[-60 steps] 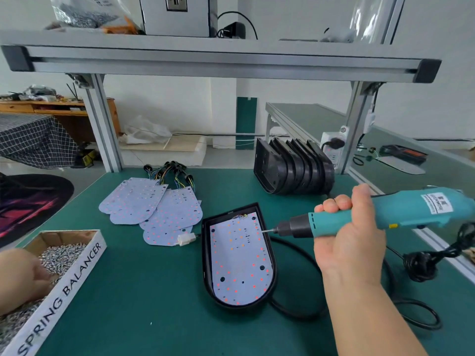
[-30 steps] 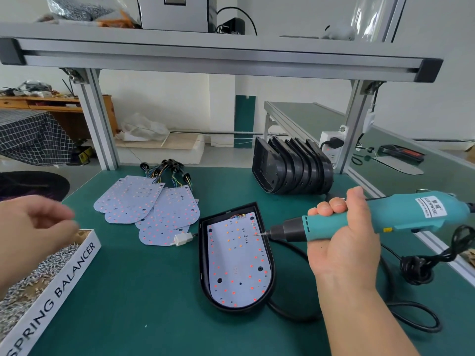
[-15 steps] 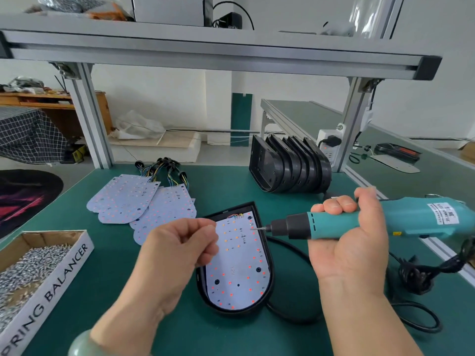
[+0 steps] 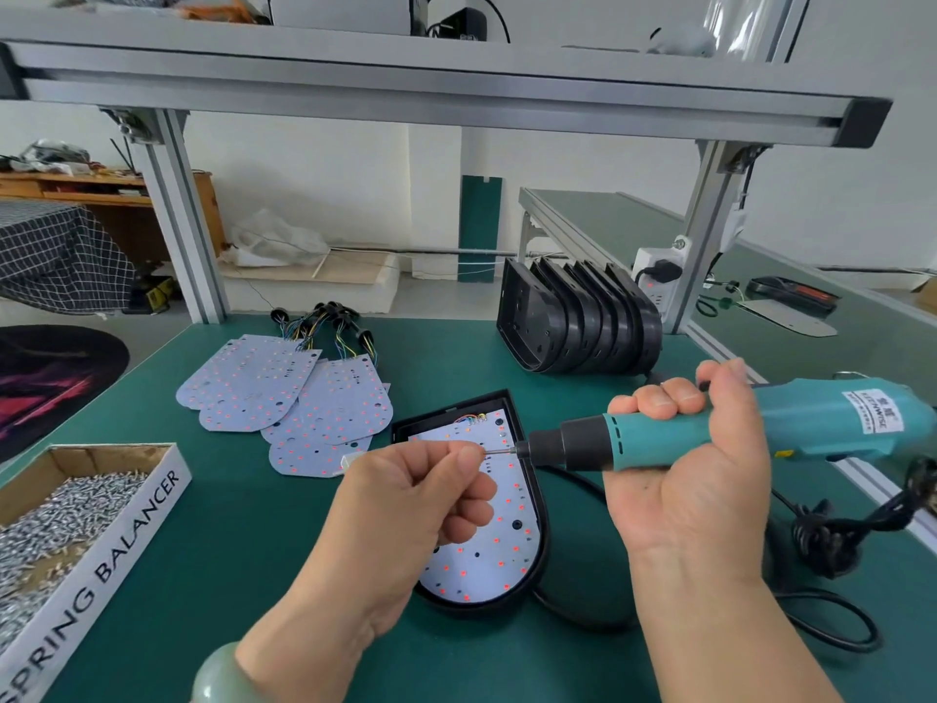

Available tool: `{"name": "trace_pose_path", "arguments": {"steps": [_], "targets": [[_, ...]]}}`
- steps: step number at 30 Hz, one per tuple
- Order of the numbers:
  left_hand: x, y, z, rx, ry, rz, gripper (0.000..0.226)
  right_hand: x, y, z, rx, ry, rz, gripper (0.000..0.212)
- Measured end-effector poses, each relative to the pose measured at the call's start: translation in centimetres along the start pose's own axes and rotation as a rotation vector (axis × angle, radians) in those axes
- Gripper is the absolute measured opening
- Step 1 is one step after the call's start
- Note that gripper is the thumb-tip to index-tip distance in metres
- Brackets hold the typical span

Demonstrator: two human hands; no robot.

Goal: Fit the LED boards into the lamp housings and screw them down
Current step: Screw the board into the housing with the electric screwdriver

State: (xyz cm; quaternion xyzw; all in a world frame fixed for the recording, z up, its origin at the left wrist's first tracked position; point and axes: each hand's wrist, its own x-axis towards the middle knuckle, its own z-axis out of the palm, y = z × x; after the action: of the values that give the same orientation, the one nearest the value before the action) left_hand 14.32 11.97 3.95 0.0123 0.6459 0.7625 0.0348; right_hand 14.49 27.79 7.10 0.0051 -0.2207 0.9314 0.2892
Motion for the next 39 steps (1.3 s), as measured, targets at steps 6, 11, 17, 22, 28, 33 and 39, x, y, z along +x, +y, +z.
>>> {"name": "trace_pose_path", "arguments": {"steps": [6,11,17,22,28,33,39], "targets": [[0.0,0.0,-0.1,-0.006,0.003,0.011,0.023,-0.2,0.3,0.0,-0.023,0.001,0.018,0.026],[-0.1,0.0,-0.2,0.015,-0.035,0.004,0.026,-0.3,0.5,0.0,-0.022,-0.002,0.022,0.027],[0.0,0.2,-0.5,0.103,-0.060,0.078,0.028,-0.5,0.6,0.2,0.005,-0.071,0.016,0.023],[-0.2,0.0,-0.6,0.065,-0.086,0.122,0.015,-0.6,0.5,0.3,0.011,-0.088,0.019,0.035],[0.2,0.0,-1.0,-0.059,-0.089,0.070,0.044,-0.3,0.4,0.0,0.025,-0.061,0.024,0.040],[2.3,-1.0,-4.0,0.571,0.305,-0.017,0.039,0.3,0.0,-0.3,-0.013,-0.020,0.008,0.039],[4.9,-1.9,-0.6,1.087,0.154,-0.198,0.078,0.9,0.0,-1.0,-0.146,0.017,0.009,0.021]]}}
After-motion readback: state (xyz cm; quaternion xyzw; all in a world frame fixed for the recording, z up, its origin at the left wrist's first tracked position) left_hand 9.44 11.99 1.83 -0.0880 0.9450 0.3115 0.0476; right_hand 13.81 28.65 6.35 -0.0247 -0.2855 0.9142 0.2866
